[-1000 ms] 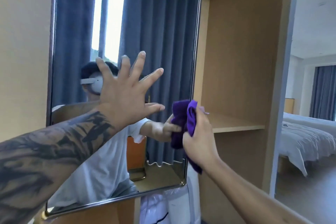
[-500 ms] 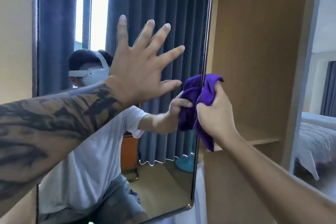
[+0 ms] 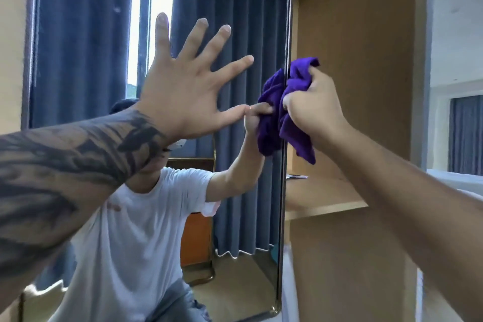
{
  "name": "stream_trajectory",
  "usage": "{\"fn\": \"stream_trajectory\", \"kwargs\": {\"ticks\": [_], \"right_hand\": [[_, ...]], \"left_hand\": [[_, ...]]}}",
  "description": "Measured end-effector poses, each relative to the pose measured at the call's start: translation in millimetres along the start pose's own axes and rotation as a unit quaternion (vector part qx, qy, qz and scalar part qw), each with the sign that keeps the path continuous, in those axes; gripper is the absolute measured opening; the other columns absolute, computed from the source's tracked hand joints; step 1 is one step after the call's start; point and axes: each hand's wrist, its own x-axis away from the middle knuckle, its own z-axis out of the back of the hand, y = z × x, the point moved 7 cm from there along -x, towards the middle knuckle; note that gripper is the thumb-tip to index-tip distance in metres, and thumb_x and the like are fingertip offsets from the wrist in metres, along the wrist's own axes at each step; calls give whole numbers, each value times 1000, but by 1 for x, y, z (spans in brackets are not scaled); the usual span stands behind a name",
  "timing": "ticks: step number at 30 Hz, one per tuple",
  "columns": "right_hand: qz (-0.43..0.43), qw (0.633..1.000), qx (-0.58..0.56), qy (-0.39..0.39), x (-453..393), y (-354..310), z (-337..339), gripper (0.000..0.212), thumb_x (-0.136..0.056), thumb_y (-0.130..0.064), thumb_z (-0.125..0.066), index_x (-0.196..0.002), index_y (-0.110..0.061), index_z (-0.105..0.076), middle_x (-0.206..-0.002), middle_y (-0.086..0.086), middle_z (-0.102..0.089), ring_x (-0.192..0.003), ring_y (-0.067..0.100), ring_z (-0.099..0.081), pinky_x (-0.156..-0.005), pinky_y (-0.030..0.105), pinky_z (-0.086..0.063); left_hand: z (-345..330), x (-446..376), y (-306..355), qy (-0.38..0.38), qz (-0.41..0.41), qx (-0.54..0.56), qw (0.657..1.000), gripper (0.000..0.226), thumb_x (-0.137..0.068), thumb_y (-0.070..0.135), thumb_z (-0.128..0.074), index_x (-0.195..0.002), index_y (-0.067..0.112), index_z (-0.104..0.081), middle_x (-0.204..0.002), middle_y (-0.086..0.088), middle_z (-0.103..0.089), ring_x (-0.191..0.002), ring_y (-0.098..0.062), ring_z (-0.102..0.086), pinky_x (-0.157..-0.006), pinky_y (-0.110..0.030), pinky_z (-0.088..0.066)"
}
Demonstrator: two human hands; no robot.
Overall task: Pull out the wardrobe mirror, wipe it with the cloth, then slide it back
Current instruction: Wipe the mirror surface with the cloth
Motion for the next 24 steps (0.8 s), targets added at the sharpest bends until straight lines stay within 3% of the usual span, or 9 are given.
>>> {"fn": "stream_trajectory", "kwargs": {"ticks": [2, 7, 11, 16, 21, 24], "right_hand": [[6, 1000, -10, 9, -17, -9, 2, 34, -67, 7, -40, -90, -9, -59, -90, 12, -72, -80, 31, -67, -77, 45, -60], [-15, 1000, -10, 15, 36, 21, -11, 44, -73, 5, -43, -104, -20, -62, -85, -6, -70, -73, 15, -65, -70, 33, -53], [-55, 998, -14, 6, 82, 54, -15, 47, -73, 2, -45, -107, -25, -63, -92, -3, -73, -83, 19, -69, -81, 41, -60], [-7, 999, -19, 27, 10, 7, 0, 34, -68, 5, -43, -83, -22, -59, -67, -13, -61, -64, 14, -56, -67, 32, -51], [1, 1000, -21, 14, -36, -21, 5, 30, -67, 5, -41, -84, -15, -56, -82, 3, -65, -77, 25, -62, -82, 45, -58], [-2, 1000, -24, 13, 5, 6, -2, 35, -71, 3, -46, -93, -19, -62, -78, -4, -68, -73, 18, -64, -78, 42, -58]], "left_hand": [[1, 0, -1, -1, 1, 5, 1000, 90, -89, 90, 1, -165, 48, -19, -177, -9, -13, -161, -39, -12, -119, -80, -1], [3, 1, -1, 2, 4, 12, 1000, 88, -89, 90, -6, -163, 47, -26, -175, -10, -19, -160, -39, -14, -119, -79, -1], [1, -1, 1, 2, 2, -4, 1000, 86, -90, 88, -8, -163, 47, -28, -175, -10, -21, -160, -40, -15, -119, -80, -2], [4, 1, 1, 3, 2, -2, 1000, 88, -89, 90, 0, -164, 49, -20, -176, -9, -17, -161, -39, -14, -120, -77, 1], [7, 1, 0, -11, 7, 6, 1000, 88, -87, 89, 1, -165, 51, -15, -177, -8, -12, -162, -37, -11, -121, -77, 1], [7, 2, 0, -18, 8, 5, 1000, 88, -88, 90, 0, -165, 50, -15, -177, -8, -12, -162, -37, -11, -121, -77, -1]]}}
